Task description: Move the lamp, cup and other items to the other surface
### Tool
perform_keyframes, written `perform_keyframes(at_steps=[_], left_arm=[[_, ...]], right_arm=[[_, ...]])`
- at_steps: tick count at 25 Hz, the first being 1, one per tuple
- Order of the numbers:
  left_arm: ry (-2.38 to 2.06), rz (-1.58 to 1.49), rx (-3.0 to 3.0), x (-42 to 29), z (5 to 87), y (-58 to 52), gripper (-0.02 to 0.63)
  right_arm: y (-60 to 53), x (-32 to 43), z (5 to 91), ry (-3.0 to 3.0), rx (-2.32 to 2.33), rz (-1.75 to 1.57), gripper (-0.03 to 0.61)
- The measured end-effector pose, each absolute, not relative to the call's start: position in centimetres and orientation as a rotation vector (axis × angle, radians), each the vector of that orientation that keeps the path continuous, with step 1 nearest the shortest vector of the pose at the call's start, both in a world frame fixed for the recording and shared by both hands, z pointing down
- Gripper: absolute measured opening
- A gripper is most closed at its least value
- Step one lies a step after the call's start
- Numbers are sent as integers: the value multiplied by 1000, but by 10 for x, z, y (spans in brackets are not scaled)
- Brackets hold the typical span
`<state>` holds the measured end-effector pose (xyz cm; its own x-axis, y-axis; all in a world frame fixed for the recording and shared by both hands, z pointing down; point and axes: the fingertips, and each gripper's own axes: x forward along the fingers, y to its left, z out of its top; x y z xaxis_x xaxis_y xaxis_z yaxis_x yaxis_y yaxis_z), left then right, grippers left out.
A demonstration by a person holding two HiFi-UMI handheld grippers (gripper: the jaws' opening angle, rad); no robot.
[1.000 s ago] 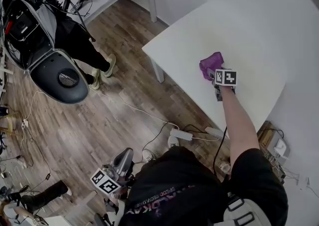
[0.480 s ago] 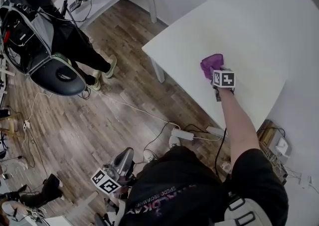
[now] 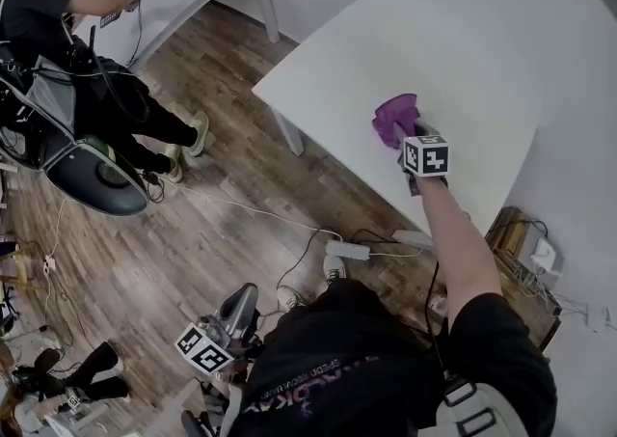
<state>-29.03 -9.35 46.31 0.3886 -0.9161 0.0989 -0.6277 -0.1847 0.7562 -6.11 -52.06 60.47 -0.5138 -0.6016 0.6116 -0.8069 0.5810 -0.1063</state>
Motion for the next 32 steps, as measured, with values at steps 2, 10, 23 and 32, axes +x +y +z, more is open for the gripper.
perform_keyframes(at_steps=[2,10,23,32], left_arm=[[-1298,-483,1923,-288,465,-94,-5],[-1159,-445,2005,-280,463,-99,-5],[-970,-426,2143,-290,447,-73,-5],[-807,-399,2210,-292,446,-47,-5]], right_arm=[[-512,-60,592,-2319,1126,491,101],[-473,-49,542,-2404,1185,426,101],[-363,-47,485,-2477,1285,402,101],[-270,-48,468,-2481,1361,410,101]])
